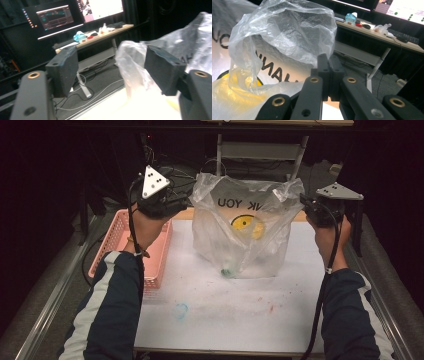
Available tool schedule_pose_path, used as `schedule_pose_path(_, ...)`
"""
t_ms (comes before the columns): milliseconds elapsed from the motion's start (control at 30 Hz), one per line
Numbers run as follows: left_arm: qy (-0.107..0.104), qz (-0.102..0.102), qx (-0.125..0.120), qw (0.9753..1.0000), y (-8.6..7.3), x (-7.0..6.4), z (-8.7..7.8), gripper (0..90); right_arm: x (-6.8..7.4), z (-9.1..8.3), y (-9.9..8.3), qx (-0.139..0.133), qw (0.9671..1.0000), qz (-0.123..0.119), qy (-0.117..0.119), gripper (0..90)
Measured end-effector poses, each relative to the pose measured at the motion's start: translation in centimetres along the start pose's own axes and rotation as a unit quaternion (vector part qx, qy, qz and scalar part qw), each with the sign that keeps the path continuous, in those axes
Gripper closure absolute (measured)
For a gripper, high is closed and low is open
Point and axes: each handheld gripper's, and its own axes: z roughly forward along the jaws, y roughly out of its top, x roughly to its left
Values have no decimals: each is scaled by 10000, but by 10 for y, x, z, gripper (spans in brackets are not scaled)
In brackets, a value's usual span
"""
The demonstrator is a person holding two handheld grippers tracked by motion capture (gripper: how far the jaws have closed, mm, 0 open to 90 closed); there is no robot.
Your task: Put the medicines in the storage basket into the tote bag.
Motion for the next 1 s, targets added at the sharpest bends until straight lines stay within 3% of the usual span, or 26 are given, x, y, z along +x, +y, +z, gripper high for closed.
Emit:
schedule_pose_path(100, -104, -188, 18, 9998, -12, -3, -8, 259, 0, 0, 0, 31, 10000, -34, -39, 900)
schedule_pose_path(200, -270, -119, 196, 9994, -28, -13, -9, 259, -2, 0, -1, 37, 9999, -19, -104, 900)
schedule_pose_path(300, -458, -68, 532, 9975, -48, -27, 0, 223, -4, 0, -2, 37, 9999, -21, -131, 900)
schedule_pose_path(400, -772, -225, 889, 9928, -69, -40, 17, 219, -7, 0, -2, 24, 9998, 22, -182, 900)
schedule_pose_path(467, -934, -293, 1149, 9886, -80, -48, 32, 219, -8, 1, -2, 42, 9998, 18, -207, 900)
schedule_pose_path(500, -1072, -397, 1291, 9850, -85, -52, 40, 219, -8, 1, -2, 38, 9998, 34, -217, 900)
schedule_pose_path(567, -1039, -368, 1522, 9822, -94, -59, 53, 221, -8, 1, -2, 48, 9998, 17, -216, 900)
schedule_pose_path(633, -887, -343, 1674, 9813, -101, -61, 64, 244, -9, 1, -3, 52, 9998, 6, -217, 900)
schedule_pose_path(733, -843, -549, 1737, 9796, -111, -54, 75, 360, -11, 0, -4, 65, 9998, 40, -209, 900)
schedule_pose_path(767, -786, -626, 1745, 9795, -113, -52, 78, 443, -13, 0, -5, 67, 9998, 69, -191, 900)
schedule_pose_path(833, -863, -733, 1771, 9777, -117, -47, 82, 569, -14, 0, -7, 86, 9997, 122, -193, 900)
schedule_pose_path(933, -920, -713, 1753, 9776, -121, -45, 84, 787, -16, -1, -8, 76, 9997, 161, -180, 900)
schedule_pose_path(1000, -1028, -690, 1697, 9777, -120, -44, 81, 862, -17, -2, -8, 71, 9997, 164, -195, 900)
